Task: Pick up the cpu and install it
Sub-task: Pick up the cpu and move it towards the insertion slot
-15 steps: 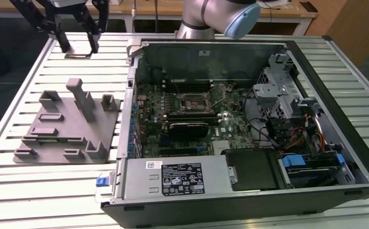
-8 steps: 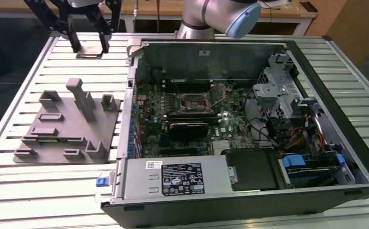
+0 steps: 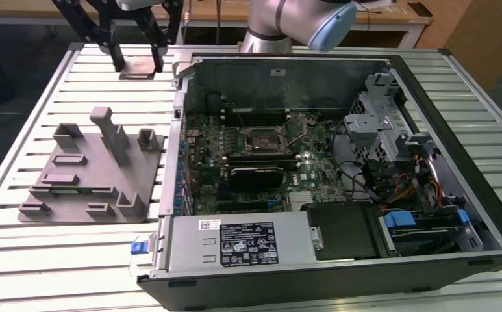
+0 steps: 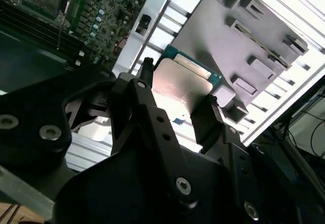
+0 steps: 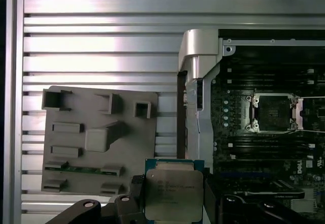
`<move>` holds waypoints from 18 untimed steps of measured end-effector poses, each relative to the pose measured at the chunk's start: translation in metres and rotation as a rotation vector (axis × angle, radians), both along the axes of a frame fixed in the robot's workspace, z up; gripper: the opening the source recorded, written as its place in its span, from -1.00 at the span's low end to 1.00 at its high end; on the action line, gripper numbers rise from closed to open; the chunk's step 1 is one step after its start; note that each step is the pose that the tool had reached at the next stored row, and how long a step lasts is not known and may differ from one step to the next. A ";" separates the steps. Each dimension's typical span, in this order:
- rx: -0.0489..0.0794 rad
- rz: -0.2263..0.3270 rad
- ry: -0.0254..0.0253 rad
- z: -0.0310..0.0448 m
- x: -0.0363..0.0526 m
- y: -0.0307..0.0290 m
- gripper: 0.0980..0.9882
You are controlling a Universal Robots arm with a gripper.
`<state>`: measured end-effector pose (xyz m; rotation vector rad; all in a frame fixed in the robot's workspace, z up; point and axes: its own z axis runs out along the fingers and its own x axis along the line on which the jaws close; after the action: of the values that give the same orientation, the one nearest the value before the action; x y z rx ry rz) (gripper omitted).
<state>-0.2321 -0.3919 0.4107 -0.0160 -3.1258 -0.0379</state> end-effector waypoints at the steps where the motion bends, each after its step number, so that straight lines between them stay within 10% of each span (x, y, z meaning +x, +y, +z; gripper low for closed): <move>1: 0.000 0.000 0.0001 0.0001 0.0023 0.0000 0.01; 18: 0.000 0.000 0.0000 0.0000 0.0429 0.0000 0.01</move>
<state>-0.1892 -0.3919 0.4107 -0.0160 -3.1258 -0.0379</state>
